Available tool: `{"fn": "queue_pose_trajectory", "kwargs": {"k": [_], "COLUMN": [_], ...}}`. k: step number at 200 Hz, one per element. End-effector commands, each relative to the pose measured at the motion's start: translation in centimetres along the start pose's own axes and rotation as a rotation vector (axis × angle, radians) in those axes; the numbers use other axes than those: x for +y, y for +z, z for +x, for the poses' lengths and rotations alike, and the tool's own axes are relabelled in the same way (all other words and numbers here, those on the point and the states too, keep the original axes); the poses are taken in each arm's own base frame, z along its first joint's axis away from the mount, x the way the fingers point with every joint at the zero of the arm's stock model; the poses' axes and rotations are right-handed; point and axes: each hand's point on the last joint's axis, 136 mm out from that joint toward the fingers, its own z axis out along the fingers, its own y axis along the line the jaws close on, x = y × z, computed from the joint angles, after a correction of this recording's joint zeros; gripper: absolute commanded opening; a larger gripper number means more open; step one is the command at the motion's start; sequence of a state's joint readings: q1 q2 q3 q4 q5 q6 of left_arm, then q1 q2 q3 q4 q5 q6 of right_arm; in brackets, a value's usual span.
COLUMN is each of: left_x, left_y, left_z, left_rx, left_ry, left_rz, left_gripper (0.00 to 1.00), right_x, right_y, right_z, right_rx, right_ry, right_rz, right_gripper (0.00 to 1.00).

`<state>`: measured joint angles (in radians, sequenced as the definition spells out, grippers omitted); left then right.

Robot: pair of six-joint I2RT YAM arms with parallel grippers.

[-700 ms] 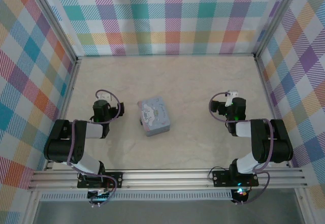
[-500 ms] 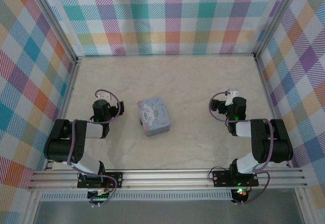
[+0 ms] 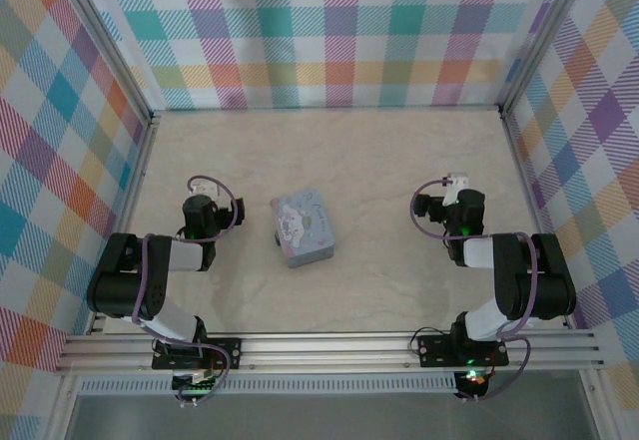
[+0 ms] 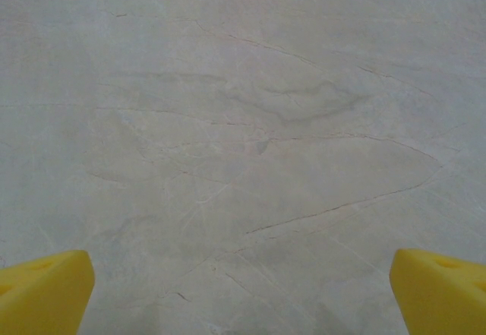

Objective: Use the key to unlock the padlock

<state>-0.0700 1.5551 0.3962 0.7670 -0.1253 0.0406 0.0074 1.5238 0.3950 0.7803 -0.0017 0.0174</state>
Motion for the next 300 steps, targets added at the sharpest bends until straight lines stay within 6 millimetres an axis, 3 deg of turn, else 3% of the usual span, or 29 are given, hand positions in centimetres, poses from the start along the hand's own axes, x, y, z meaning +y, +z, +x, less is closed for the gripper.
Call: {"fn": "queue_pose_trajectory", "kwargs": {"k": [1,48,62,77,96,124,148,164,199,216,238,268,300], "left_x": [-0.5,-0.5,-0.1,0.6,-0.1,-1.0,-1.5,-3.5,-8.1,-10.3,-13.1,-16.5,-18.6], "left_y": [0.3,0.2,0.1,-0.1,-0.7,-3.4,-5.2,-5.7,-6.2,-6.2,-6.0,-5.0,-3.6], "left_z": [-1.9,-1.8,-2.4,-3.8,-5.8,-11.1,-13.5,-13.8,-12.2,-11.2,-9.5,-7.3,-5.2], "left_rx": [-0.059,-0.059,-0.056,-0.017,0.014,-0.074,0.003,0.083,0.263,0.337,0.441,0.563,0.654], "left_ry": [-0.016,-0.017,-0.029,-0.039,-0.024,-0.079,-0.244,-0.265,-0.322,-0.321,-0.27,-0.202,-0.118], "left_rz": [0.008,0.009,-0.016,-0.065,-0.034,0.028,0.071,0.189,0.415,0.492,0.552,0.609,0.609], "left_gripper": [1.0,1.0,1.0,1.0,1.0,1.0,1.0,1.0,0.91,0.88,0.85,0.82,0.81], "right_x": [0.3,0.3,0.4,0.6,0.5,1.4,1.6,0.9,7.1,10.1,13.2,16.8,20.0], "right_y": [0.3,0.2,-0.1,-0.6,-1.5,-3.6,-6.0,-7.8,-10.0,-11.4,-13.3,-15.6,-17.2], "right_z": [-1.6,-1.6,-2.5,-3.4,-4.3,-6.9,-9.3,-8.1,-9.5,-8.6,-6.3,-1.5,3.0], "right_rx": [-0.052,-0.054,-0.053,-0.02,-0.002,-0.029,-0.005,0.112,0.14,0.255,0.367,0.515,0.635], "right_ry": [-0.017,-0.016,-0.015,-0.01,0.007,0.079,0.299,0.563,0.646,0.638,0.601,0.573,0.562], "right_rz": [-0.022,-0.02,-0.021,-0.025,-0.013,-0.044,-0.037,0.049,-0.327,-0.441,-0.517,-0.576,-0.622], "right_gripper": [1.0,1.0,1.0,1.0,1.0,1.0,1.0,1.0,0.98,0.89,0.85,0.8,0.79]}}
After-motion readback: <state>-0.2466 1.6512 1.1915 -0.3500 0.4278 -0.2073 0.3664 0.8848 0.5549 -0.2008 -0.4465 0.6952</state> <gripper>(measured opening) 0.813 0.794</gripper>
